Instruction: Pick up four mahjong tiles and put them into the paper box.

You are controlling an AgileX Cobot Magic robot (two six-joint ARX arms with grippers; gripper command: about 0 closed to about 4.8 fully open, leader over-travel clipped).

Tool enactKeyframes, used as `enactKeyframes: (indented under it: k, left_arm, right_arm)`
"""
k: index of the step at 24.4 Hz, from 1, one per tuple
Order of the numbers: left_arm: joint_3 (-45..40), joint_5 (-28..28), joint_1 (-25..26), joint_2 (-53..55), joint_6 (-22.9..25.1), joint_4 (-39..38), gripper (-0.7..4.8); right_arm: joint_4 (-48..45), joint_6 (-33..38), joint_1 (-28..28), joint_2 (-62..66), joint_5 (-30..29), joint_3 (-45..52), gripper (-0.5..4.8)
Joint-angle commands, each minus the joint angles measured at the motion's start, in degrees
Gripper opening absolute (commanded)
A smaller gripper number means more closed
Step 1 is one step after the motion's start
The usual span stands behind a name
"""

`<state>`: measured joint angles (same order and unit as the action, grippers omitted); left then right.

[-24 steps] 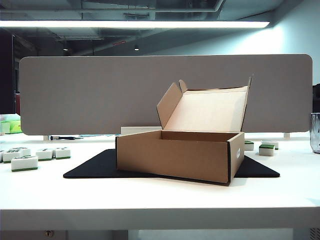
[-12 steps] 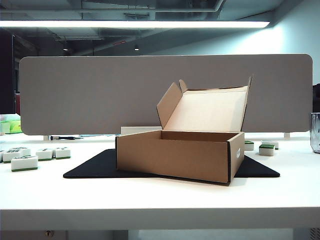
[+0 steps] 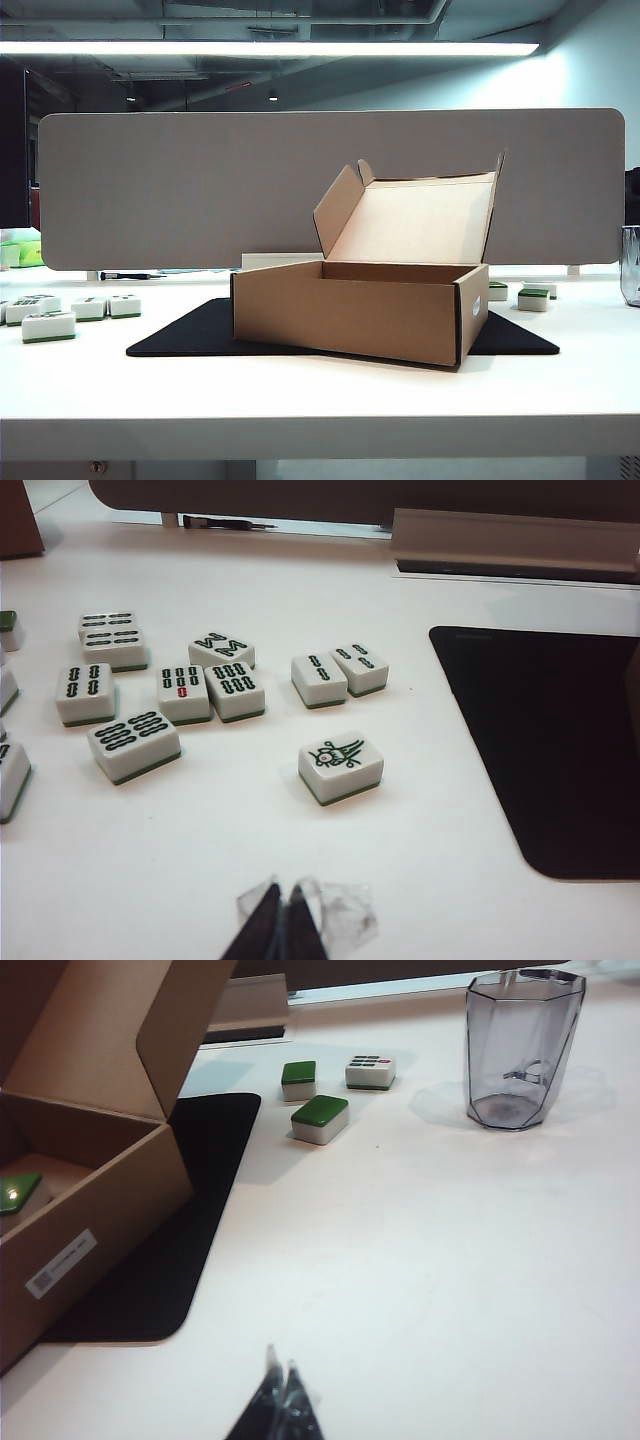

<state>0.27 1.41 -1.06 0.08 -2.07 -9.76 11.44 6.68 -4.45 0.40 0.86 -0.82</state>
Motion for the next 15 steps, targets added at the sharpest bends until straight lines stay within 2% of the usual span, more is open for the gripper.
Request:
enactKeyframes:
  k: [1,15]
  left_arm:
    - [0.1,0.3,0.0,0.0,-0.1,-0.8,-0.02]
    - [0.1,0.3,0.0,0.0,-0.1,-0.8,-0.02]
  right_arm:
    - [-1.0,0.9,0.0,-0.5,2.0,0.5,-0.01]
    - [-0.9,-1.5,3.3,-0.5,1.8,0.5,-0.01]
